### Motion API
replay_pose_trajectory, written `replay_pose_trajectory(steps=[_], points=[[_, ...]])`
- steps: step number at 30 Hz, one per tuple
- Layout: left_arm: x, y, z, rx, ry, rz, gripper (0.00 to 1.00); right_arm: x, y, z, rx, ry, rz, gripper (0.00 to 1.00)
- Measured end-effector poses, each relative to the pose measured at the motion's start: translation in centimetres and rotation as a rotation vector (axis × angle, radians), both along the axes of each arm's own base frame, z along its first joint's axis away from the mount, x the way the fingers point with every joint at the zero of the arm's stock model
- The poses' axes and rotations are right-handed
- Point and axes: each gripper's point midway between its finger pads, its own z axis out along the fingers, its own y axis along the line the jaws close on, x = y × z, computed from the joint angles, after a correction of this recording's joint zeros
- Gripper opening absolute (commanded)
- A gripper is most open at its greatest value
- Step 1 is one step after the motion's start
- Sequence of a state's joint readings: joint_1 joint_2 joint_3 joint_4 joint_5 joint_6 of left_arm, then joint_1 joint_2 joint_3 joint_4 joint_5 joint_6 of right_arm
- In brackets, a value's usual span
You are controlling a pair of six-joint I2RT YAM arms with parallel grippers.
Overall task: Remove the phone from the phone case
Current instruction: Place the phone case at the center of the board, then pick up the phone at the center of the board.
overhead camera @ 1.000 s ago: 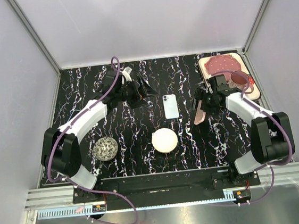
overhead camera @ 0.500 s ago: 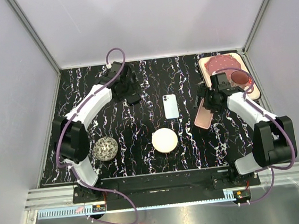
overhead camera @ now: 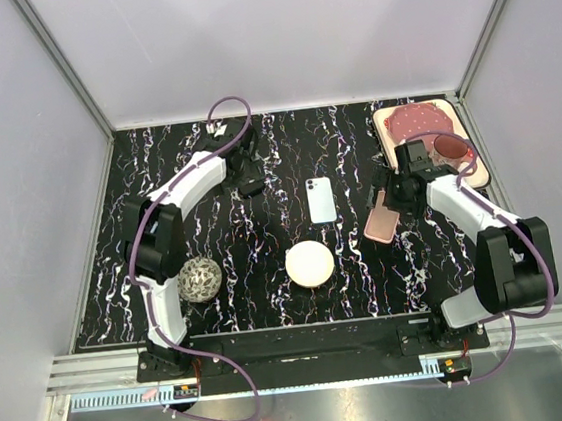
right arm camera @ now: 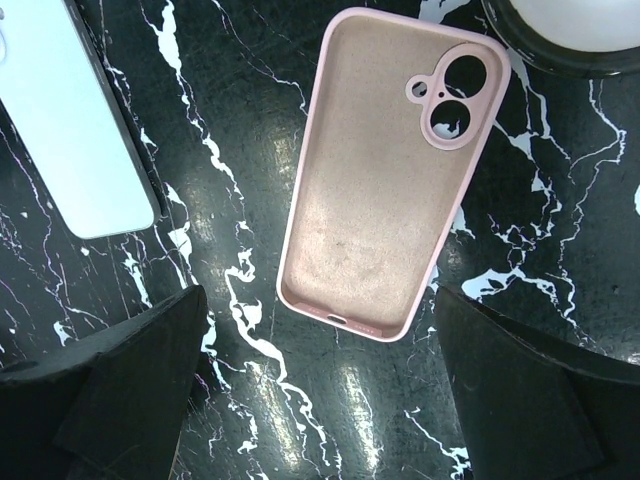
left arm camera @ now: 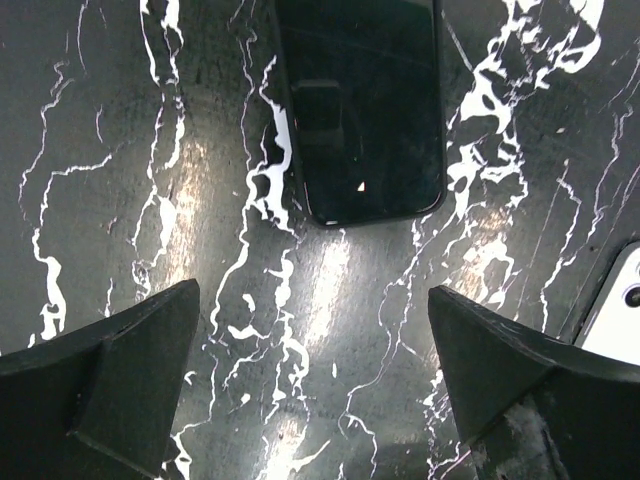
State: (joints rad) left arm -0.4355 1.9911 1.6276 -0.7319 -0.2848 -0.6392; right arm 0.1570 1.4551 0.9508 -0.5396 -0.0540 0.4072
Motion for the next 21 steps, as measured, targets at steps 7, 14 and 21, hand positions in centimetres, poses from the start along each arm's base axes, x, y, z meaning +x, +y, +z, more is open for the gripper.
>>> replay_pose_trajectory(steps=[7,14,21], points=[[1.6,-0.4,0.0,-0.026,-0.067,0.004,0.99,0.0,0.8,-1.3,0.034,0.037,0.02,1.0],[3.6,-0.3,-1.5,-0.028,-0.057,0.018,0.99,0.1,1.3,-1.3,0.058,0.03,0.034,1.0],[4.7,-0.5,-5.1,-0.029,0.013,0.052,0.99,0.2,1.4,-1.2,0.063,0.024,0.04,1.0]])
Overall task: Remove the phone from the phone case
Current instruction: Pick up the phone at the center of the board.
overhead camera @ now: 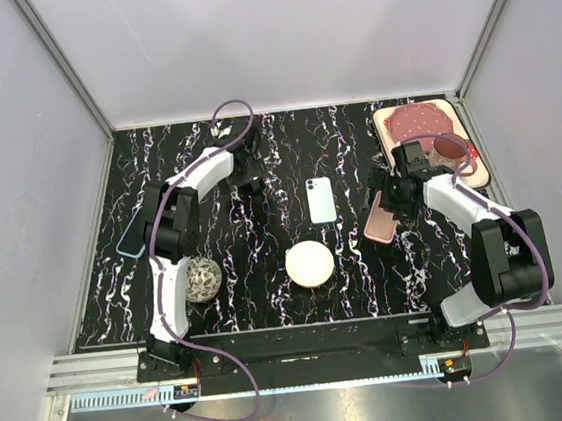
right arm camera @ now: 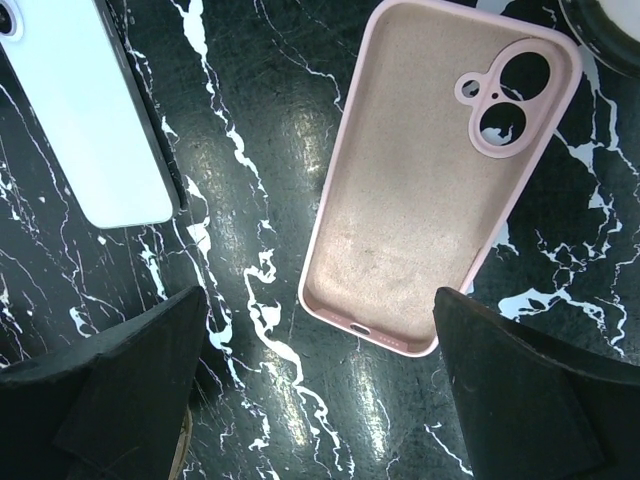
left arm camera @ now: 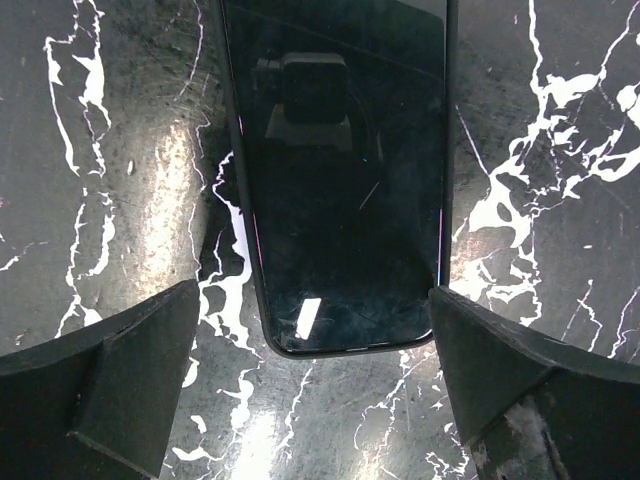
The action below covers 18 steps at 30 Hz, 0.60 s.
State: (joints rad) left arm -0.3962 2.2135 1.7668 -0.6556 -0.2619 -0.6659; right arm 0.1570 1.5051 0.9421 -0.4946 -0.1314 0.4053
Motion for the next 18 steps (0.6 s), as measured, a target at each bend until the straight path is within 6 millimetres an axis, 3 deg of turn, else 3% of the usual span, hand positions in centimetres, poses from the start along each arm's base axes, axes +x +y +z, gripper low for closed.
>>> replay_pose_trajectory(steps=[18], points=[[0.5,-1.2,-0.8,-0.063,0.022,0.04,0.99,-0.3,0.8,-0.3,0.035,0.02,0.03,1.0]])
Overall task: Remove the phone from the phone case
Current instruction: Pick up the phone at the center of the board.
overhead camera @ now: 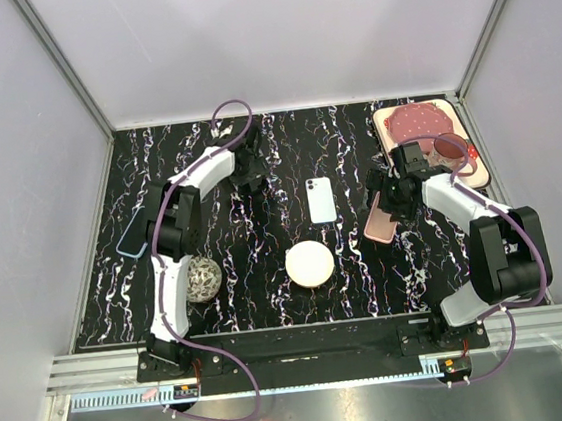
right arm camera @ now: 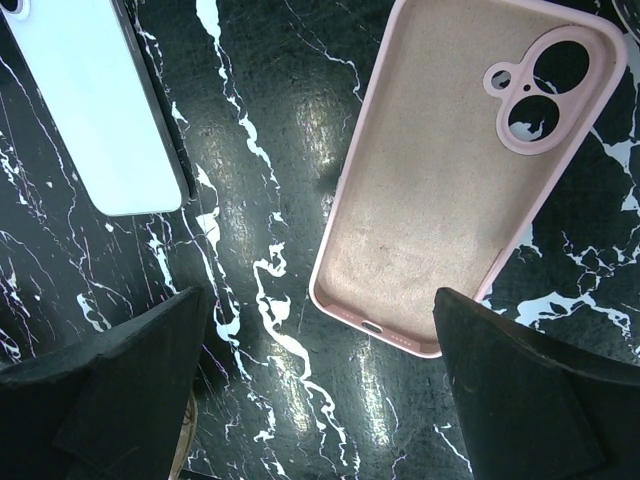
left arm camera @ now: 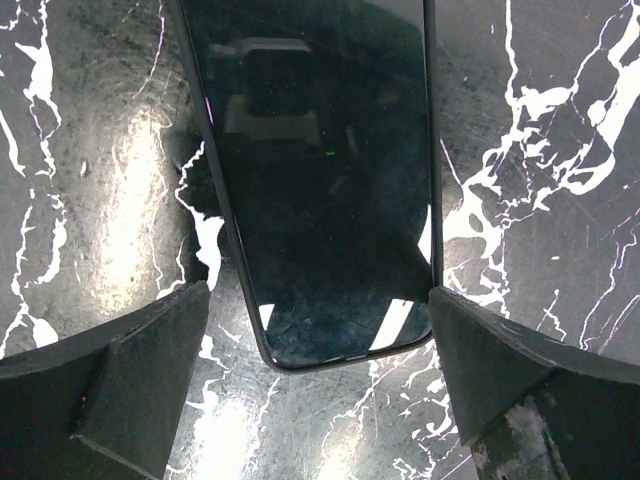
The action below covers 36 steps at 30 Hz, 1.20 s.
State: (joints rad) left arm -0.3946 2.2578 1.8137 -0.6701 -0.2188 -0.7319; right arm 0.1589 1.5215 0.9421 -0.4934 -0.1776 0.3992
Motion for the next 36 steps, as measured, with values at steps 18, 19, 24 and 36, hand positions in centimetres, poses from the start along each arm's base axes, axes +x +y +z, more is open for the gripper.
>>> replay_pose_trajectory(steps=[18,19,24,36], points=[[0.3,-0.7,1.1,-0.038,-0.026,0.033,0.99,-0.1,0.3,-0.4,0.005,0.011,0.018,1.0],[0.4,-0.8,1.0,-0.04,-0.027,0.035,0.99,-0.1,0.3,-0.4,0.007,0.011,0.02,1.0],[0.6,-1.0,0.0,-0.019,-0.012,0.039,0.99,0.0,0.4,-0.4,0.01,0.007,0.024,1.0],[0.0,-0.4,-0.6,0.105,0.037,0.044,0.97,0.1,0.6,-0.3,0.018,0.001,0.029,1.0]])
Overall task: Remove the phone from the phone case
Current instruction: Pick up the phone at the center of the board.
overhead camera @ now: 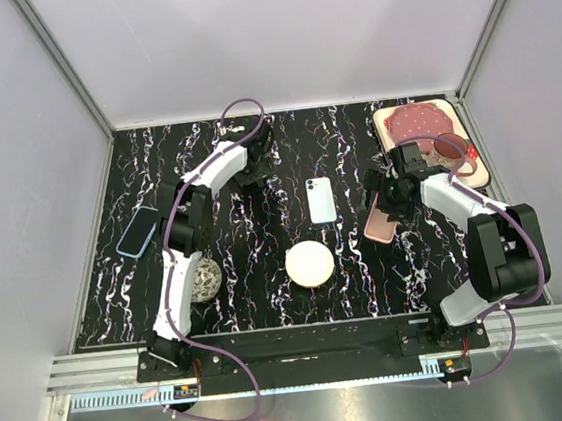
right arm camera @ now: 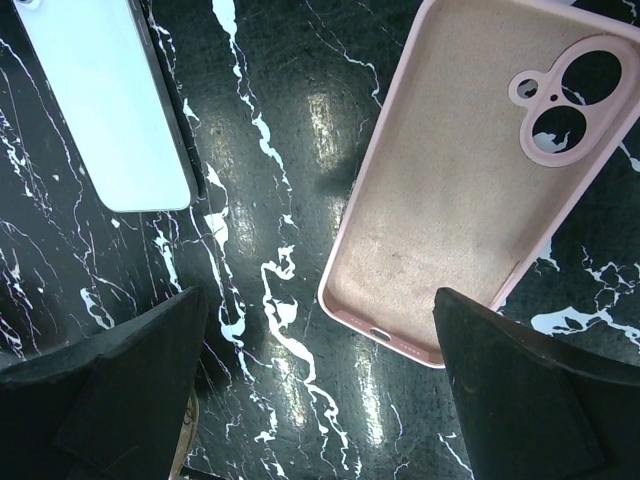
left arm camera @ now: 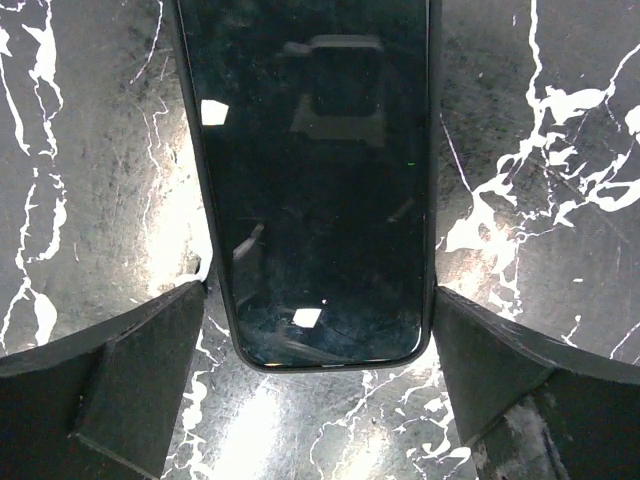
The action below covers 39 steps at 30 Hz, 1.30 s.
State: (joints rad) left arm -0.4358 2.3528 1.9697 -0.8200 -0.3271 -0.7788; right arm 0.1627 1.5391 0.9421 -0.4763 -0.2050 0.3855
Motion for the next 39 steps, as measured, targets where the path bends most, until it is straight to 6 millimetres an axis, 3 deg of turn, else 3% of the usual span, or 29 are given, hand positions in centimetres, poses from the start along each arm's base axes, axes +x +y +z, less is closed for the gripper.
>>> replay_pose_trajectory(steps=[4,8,15,21,25,29,34,37,39], points=[[-0.1,0.3,0.1,0.032,0.025,-0.009,0.77,0.2,0.1,0.1,0.002,-0.008,0.001,1.0],[-0.6,0.7,0.1,0.053,0.044,-0.024,0.67,0.0,0.2,0.0,0.012,-0.004,0.007,1.0],[-2.0,0.6,0.7,-0.015,0.054,-0.042,0.61,-0.1,0.7,0.0,0.033,0.0,0.012,1.0],[-4.3,0.7,4.2,-0.114,0.03,-0.063,0.6,-0.3,1.8,0.4,0.062,0.004,0.021,1.0],[-5.6,-0.2,6.3,-0.206,-0.009,-0.088,0.59,0.2,2.8,1.8,0.11,-0.017,0.012,1.0],[-7.6,-0.5,6.1,-0.254,0.003,-0.105,0.57,1.4,4.0,4.0,0.178,-0.063,0.001,1.0],[-9.3,-1.0,4.1,-0.237,0.037,-0.136,0.57,2.8,5.2,6.3,0.231,-0.118,0.007,1.0],[-10.5,-1.2,2.9,-0.212,0.064,-0.158,0.68,3.2,5.5,6.8,0.246,-0.134,0.008,1.0],[-11.2,-1.4,2.4,-0.188,0.078,-0.176,0.87,3.2,5.6,6.8,0.25,-0.131,0.003,1.0]])
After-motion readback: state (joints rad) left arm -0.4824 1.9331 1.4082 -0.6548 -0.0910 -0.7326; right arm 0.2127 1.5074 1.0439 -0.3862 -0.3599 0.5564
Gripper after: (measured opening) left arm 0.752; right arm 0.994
